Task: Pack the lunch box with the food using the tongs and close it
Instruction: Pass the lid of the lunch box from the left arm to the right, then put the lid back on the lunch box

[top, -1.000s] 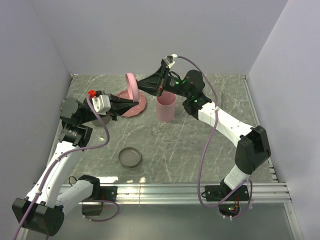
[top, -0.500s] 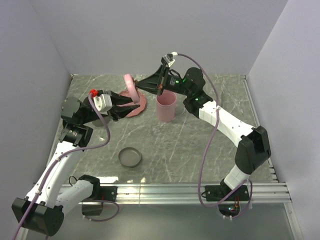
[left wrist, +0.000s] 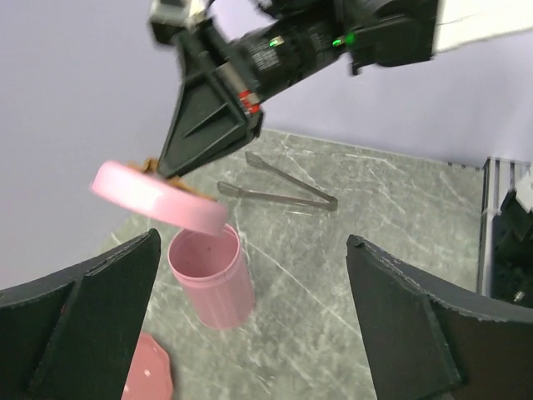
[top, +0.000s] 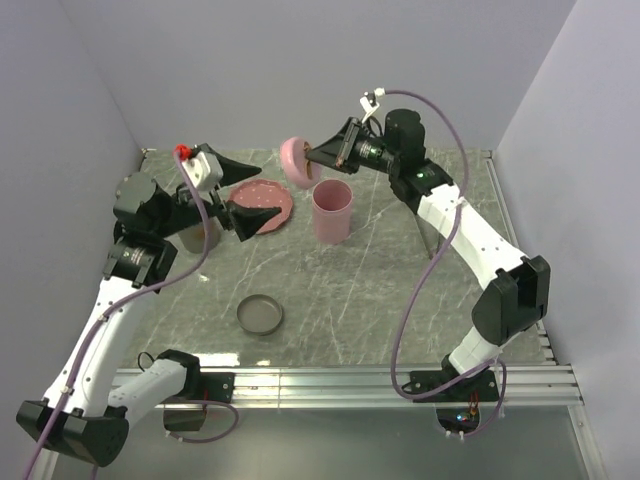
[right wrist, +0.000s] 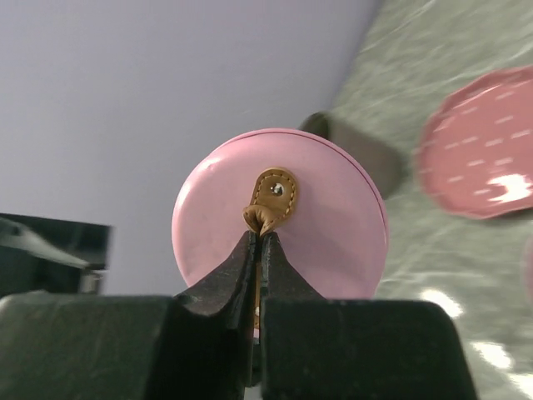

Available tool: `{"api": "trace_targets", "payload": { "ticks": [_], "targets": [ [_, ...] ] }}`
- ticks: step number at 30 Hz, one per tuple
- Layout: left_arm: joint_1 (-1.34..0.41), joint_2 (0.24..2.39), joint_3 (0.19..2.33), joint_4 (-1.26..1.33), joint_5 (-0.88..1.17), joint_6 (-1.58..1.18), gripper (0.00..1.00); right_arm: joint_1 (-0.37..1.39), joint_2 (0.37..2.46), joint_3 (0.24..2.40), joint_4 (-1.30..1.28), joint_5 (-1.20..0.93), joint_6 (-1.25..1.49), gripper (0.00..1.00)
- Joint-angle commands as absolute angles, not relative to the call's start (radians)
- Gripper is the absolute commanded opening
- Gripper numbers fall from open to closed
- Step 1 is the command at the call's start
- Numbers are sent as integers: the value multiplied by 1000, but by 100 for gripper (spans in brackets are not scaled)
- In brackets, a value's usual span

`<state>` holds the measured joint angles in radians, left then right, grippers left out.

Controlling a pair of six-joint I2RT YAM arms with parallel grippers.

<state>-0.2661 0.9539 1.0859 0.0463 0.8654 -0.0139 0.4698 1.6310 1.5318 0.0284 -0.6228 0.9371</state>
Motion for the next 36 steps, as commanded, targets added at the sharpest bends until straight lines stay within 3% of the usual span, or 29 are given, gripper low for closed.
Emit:
{"api": "trace_targets", "payload": {
  "ticks": [1,5,11,17,36],
  "targets": [
    [-270,985,1207,-136,746,-98,99,472,1604,1672,-260,-451,612,0],
    [-270,1052,1311,-357,631,-144,99,477,1682,1810,-415,-316,448,0],
    [-270,1040,1302,-425,601,-104,99,495,1880,2104,-736,-178,152,0],
    [-268,1008,1263,-422,543,-100,99,526,1947,2154,-842,-78,-17,0],
    [-256,986,1224,-443,540,-64,99,529,2083,2224,-899,-133,-60,0]
  ]
}}
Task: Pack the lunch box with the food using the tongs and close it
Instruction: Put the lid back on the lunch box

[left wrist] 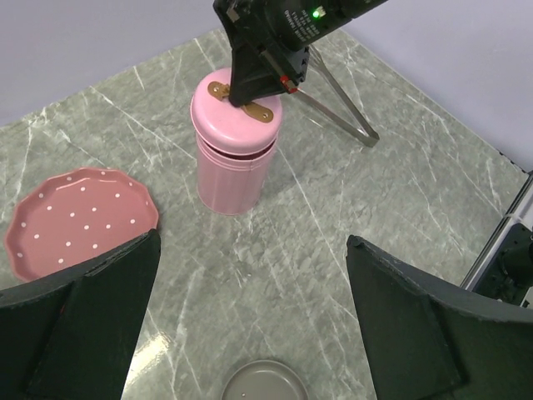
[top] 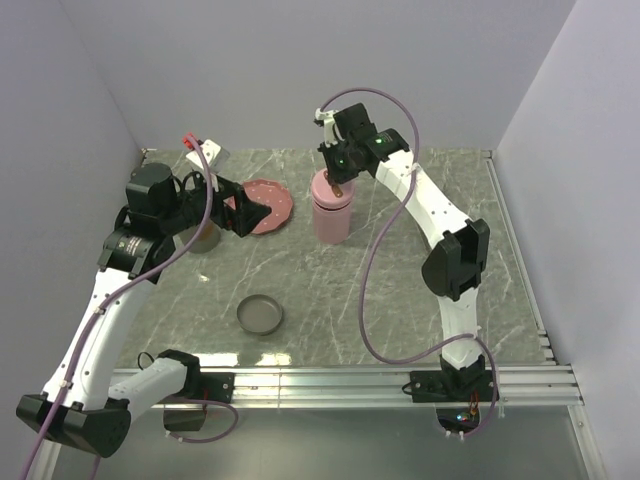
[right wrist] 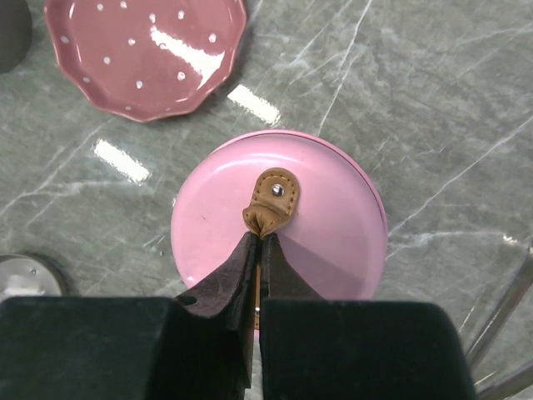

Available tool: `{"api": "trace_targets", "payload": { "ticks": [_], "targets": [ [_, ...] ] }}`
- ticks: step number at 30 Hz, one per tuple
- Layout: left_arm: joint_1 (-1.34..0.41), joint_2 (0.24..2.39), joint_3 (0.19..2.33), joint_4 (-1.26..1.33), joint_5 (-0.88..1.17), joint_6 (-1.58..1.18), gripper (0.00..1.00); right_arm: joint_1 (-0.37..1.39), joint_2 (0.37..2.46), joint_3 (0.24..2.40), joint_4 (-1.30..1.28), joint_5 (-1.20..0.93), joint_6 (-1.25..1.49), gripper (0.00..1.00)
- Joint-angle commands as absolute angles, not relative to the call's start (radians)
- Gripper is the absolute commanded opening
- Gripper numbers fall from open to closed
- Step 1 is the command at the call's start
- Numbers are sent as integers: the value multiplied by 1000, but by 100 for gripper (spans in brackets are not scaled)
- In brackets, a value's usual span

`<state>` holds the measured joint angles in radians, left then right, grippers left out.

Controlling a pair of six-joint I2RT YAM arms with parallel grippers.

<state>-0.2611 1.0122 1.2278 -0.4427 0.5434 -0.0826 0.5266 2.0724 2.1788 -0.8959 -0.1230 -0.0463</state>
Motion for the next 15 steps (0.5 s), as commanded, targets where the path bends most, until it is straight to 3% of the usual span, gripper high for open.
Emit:
{"api": "trace_targets", "payload": {
  "ticks": [1,15],
  "targets": [
    [-256,985,1223,-445,541,-61,99,528,2088,2221,-897,-150,-61,0],
    [-256,953,1192,-445,532,-44,99,506,2120,2198,-907,-199,-38,0]
  ]
}}
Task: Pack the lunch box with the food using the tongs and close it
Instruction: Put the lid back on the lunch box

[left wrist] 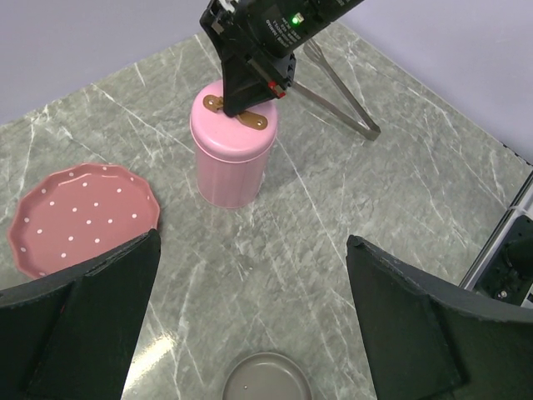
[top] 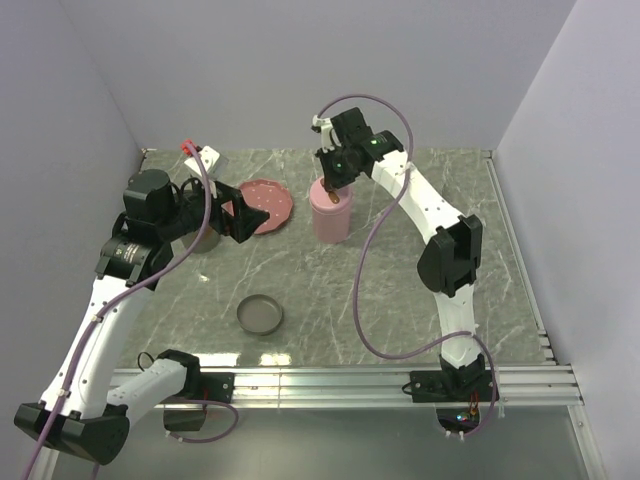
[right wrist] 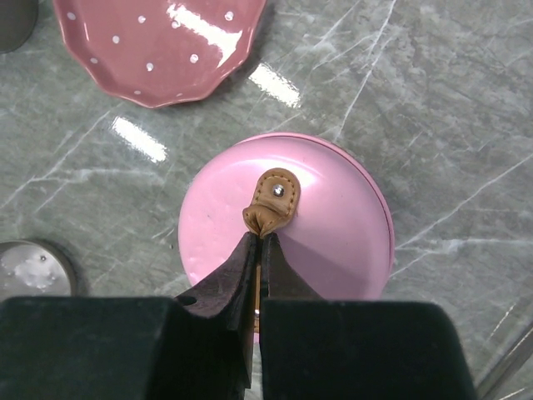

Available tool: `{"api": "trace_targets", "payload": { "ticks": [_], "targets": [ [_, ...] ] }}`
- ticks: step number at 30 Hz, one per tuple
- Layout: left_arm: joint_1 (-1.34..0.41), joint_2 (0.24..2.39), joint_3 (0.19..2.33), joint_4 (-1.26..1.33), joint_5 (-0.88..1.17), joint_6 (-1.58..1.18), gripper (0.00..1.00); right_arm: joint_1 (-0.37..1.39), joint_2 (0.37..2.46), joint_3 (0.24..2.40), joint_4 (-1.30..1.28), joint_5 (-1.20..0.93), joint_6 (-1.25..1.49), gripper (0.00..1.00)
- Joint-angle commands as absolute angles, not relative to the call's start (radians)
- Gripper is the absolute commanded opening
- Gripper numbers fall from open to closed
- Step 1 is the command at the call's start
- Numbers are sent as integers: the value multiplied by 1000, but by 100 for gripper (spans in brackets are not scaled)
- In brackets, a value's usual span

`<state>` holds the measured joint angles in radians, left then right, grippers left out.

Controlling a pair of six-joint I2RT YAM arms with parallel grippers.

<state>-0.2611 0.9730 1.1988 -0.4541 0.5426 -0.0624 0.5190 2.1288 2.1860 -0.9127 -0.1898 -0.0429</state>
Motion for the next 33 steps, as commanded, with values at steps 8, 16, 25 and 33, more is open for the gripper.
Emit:
{"api": "trace_targets", "payload": {
  "ticks": [8,16,25,33],
  "targets": [
    [-256,953,1190,-453,534,-49,99,410,2102,2143,-853,-382,51,0],
    [-255,960,1196,-448,532,-48,99,403,2115,2134,-864,-397,54,0],
    [-247,965,1189,-459,535,-64,99,426,2122,2077,-884,-313,14,0],
    [-212,1003,1209,-480,609,-101,99,423,2088,2005,-919,-374,28,0]
  ]
}}
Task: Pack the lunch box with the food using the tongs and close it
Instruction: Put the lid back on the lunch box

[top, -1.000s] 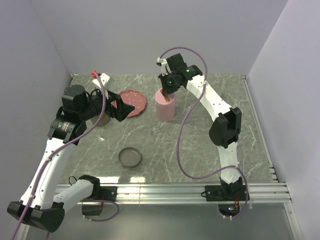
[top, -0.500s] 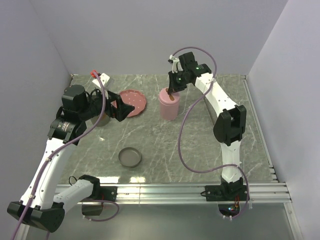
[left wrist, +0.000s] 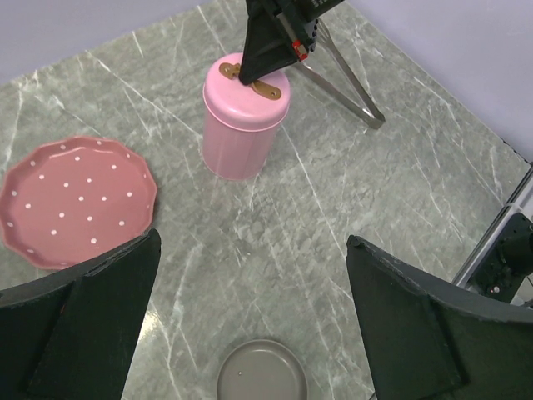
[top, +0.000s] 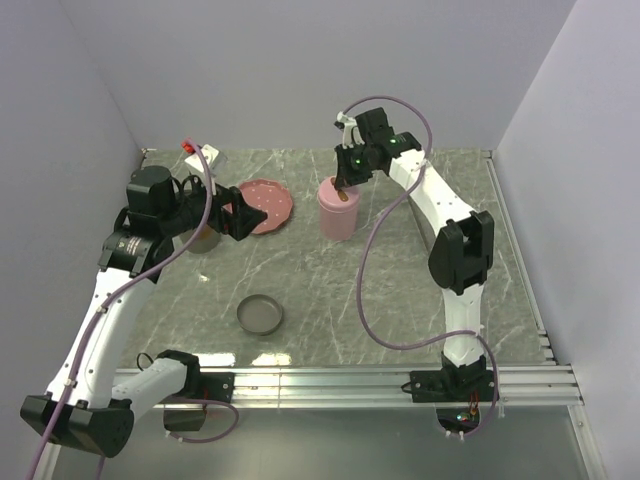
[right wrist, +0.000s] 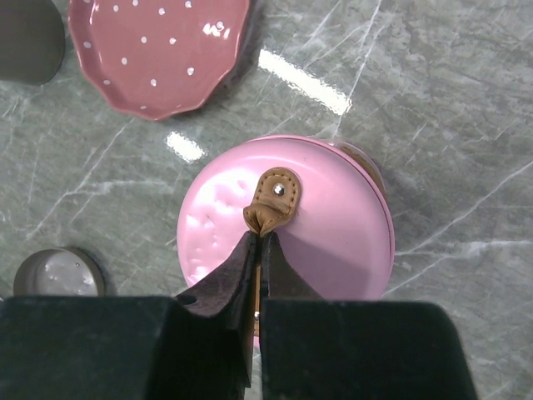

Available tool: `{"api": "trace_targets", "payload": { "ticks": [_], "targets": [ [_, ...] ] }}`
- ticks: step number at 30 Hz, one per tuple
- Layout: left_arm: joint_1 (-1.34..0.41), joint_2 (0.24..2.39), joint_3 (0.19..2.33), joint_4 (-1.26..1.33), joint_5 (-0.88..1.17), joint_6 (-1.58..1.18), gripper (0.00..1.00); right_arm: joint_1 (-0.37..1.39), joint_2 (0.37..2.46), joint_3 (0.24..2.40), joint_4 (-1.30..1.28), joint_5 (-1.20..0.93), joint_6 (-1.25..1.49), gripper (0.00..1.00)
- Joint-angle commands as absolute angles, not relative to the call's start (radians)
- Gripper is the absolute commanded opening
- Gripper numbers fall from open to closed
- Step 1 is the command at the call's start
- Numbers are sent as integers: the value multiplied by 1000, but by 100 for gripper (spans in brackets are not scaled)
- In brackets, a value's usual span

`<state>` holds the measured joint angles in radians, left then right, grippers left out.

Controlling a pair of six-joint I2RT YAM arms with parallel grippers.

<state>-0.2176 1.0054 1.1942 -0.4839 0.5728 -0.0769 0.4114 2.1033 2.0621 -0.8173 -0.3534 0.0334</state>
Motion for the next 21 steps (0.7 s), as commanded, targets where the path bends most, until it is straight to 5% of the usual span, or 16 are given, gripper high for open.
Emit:
{"api": "trace_targets", "payload": {
  "ticks": [1,21],
  "targets": [
    [-213,1002,1212,-482,611,-98,100,422,2083,2000,-923,-374,25,0],
    [-210,1000,1201,-489,624,-80,99,379,1925,1741,-1083,-351,-150,0]
  ]
}}
